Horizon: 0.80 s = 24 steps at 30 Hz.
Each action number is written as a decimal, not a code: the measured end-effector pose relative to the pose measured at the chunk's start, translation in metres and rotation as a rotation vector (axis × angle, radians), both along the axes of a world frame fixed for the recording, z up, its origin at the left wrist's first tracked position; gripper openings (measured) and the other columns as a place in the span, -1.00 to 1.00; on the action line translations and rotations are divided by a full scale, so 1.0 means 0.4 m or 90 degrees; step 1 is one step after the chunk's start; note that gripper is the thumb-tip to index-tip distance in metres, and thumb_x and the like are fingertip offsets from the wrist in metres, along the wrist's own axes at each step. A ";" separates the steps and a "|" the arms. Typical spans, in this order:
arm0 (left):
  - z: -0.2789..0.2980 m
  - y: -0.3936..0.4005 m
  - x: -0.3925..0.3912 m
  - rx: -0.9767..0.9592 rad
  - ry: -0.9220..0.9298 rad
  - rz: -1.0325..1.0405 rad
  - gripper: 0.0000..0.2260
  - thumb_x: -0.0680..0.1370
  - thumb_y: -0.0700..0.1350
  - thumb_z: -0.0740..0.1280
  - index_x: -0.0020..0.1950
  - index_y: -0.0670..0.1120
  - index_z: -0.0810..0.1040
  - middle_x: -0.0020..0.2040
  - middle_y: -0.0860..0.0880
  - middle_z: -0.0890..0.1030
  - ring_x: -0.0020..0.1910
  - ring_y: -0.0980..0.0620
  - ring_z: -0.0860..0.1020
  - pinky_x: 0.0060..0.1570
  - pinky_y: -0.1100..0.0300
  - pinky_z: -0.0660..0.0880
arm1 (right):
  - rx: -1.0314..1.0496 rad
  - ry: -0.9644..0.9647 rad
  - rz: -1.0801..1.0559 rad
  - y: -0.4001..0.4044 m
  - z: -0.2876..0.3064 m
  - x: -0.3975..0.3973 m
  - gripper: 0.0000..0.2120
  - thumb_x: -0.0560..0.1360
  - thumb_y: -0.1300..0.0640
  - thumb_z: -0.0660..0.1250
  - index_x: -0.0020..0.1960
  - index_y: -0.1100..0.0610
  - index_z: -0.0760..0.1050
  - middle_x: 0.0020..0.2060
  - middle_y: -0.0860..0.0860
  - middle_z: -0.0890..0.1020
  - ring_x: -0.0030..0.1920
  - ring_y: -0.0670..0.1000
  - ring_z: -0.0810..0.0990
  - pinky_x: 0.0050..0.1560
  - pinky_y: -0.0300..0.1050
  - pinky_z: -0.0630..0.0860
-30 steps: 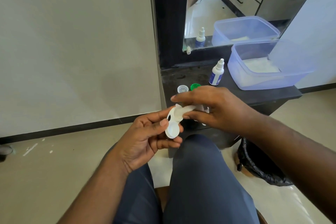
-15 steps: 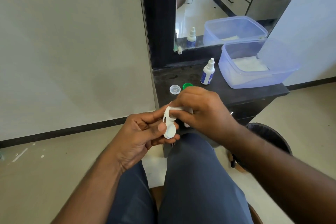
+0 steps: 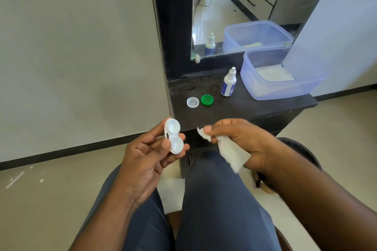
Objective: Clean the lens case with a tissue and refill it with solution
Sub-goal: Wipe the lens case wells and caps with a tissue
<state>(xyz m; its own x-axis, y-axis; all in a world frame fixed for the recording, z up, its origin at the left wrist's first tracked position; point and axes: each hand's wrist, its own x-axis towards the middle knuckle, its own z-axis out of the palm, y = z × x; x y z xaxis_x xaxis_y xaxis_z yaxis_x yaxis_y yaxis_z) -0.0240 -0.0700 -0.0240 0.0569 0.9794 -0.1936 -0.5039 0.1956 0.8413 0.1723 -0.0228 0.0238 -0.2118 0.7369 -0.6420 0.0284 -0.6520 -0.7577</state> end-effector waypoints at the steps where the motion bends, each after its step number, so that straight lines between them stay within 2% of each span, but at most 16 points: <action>1: 0.003 0.001 0.005 -0.014 -0.021 -0.018 -0.34 0.12 0.03 0.65 0.19 -0.05 0.62 0.01 -0.25 0.68 -0.07 -0.23 0.68 -0.14 0.12 0.62 | 0.009 0.016 -0.042 0.005 0.001 0.008 -0.82 0.40 0.15 0.43 -0.31 0.20 0.52 -0.45 0.06 0.53 -0.42 -0.02 0.48 -0.48 -0.20 0.46; 5: 0.011 0.003 0.021 -0.067 -0.078 -0.054 -0.36 0.11 -0.02 0.66 0.17 -0.06 0.63 0.01 -0.29 0.67 -0.14 -0.18 0.69 -0.20 0.13 0.63 | 0.073 0.101 -0.193 0.017 -0.017 0.008 -0.90 0.45 0.15 0.39 -0.07 0.16 0.63 -0.31 0.05 0.65 -0.24 -0.02 0.57 -0.09 -0.02 0.57; 10: 0.015 0.007 0.022 -0.104 -0.126 -0.045 -0.39 0.06 -0.04 0.68 0.09 -0.08 0.67 -0.03 -0.27 0.68 -0.19 -0.14 0.69 -0.26 0.15 0.64 | 0.165 0.119 -0.180 -0.009 -0.032 -0.019 -0.87 0.42 0.21 0.39 -0.04 0.14 0.64 -0.20 0.10 0.70 -0.16 0.03 0.64 0.04 0.02 0.58; 13: 0.015 0.005 0.013 -0.102 -0.128 -0.043 -0.48 0.15 -0.07 0.64 0.09 -0.08 0.67 -0.02 -0.27 0.68 -0.20 -0.13 0.69 -0.27 0.16 0.64 | 0.322 0.030 -0.131 -0.028 -0.034 -0.028 -0.87 0.40 0.24 0.42 -0.06 0.13 0.65 -0.21 0.08 0.70 -0.17 0.01 0.65 0.00 -0.04 0.60; 15: 0.016 0.004 0.011 -0.110 -0.110 -0.045 -0.67 0.34 -0.13 0.49 0.09 -0.09 0.67 -0.02 -0.27 0.67 -0.23 -0.11 0.69 -0.29 0.16 0.64 | 0.430 -0.044 -0.085 -0.035 -0.036 -0.031 -0.86 0.39 0.24 0.44 -0.10 0.06 0.65 -0.19 -0.05 0.71 -0.14 -0.10 0.65 -0.11 -0.24 0.58; 17: 0.015 0.005 0.010 -0.118 -0.076 -0.049 -0.71 0.44 -0.18 0.32 0.14 -0.15 0.64 -0.03 -0.29 0.67 -0.27 -0.09 0.67 -0.33 0.17 0.62 | 0.546 -0.124 -0.022 -0.037 -0.039 -0.032 -0.83 0.39 0.24 0.45 -0.09 0.00 0.64 -0.19 -0.17 0.70 -0.09 -0.17 0.64 -0.15 -0.36 0.54; 20: 0.017 0.007 0.011 -0.119 -0.011 -0.053 -0.70 0.47 -0.20 0.28 0.17 -0.20 0.61 -0.05 -0.29 0.67 -0.31 -0.07 0.63 -0.36 0.18 0.59 | 0.706 -0.248 0.071 -0.028 -0.055 -0.030 -0.81 0.42 0.25 0.45 0.01 0.06 0.63 -0.09 -0.13 0.67 -0.04 -0.17 0.60 -0.06 -0.36 0.51; 24: 0.028 0.003 0.016 -0.098 0.155 -0.053 -0.79 0.54 -0.27 0.26 0.10 -0.18 0.65 -0.12 -0.24 0.69 -0.31 -0.05 0.59 -0.38 0.19 0.52 | 0.812 -0.336 0.139 -0.009 -0.060 -0.029 -0.80 0.44 0.22 0.42 0.06 0.13 0.63 -0.06 -0.01 0.68 -0.02 -0.12 0.59 0.00 -0.27 0.53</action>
